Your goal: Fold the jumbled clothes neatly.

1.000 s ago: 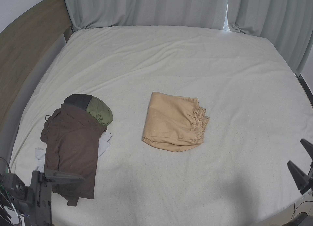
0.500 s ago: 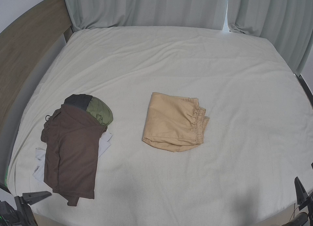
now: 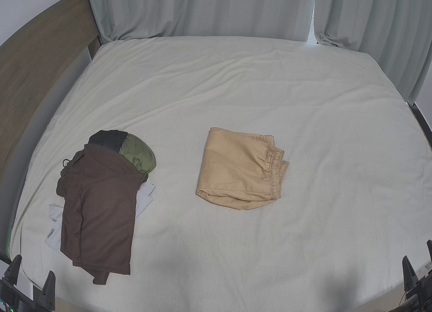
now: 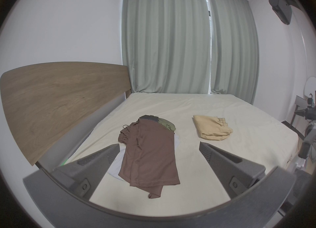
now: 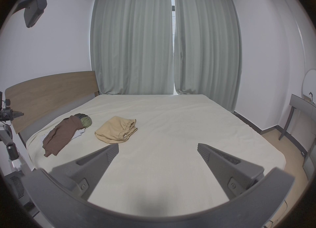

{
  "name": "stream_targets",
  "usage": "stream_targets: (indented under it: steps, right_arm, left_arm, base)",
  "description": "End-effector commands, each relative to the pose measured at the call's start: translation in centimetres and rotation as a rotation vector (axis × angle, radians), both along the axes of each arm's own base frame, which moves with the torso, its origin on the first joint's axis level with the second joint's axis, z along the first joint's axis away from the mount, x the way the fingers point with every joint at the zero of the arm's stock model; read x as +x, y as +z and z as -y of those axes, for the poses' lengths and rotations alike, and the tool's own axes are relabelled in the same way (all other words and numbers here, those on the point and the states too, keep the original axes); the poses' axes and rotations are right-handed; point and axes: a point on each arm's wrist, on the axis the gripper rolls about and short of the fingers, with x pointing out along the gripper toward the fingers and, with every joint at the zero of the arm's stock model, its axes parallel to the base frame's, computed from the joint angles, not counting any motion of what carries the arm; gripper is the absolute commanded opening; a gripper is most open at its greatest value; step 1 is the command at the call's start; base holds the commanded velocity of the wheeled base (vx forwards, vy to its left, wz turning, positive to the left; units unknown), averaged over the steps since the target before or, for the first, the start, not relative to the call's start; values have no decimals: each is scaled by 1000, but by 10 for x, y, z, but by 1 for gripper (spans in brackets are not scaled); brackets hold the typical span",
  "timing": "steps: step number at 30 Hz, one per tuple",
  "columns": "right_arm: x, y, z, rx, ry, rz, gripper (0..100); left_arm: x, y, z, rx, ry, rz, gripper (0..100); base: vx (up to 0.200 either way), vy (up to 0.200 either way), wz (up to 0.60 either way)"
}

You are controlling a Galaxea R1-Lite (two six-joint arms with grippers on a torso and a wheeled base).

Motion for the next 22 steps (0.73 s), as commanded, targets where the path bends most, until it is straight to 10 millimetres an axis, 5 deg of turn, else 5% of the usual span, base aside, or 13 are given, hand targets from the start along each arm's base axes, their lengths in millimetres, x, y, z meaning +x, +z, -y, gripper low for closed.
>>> stream_targets:
  steps: [1, 22]
  right_arm:
    - [-1, -4, 0, 3, -4, 18, 100]
    - [-1, -4, 0, 2, 16, 21, 100]
  left_arm:
    - [-3, -6, 0, -10, 27, 28, 100]
    - [-4, -7, 1, 9, 0, 39, 100]
  base:
    - [0, 0, 0]
    - [0, 0, 0]
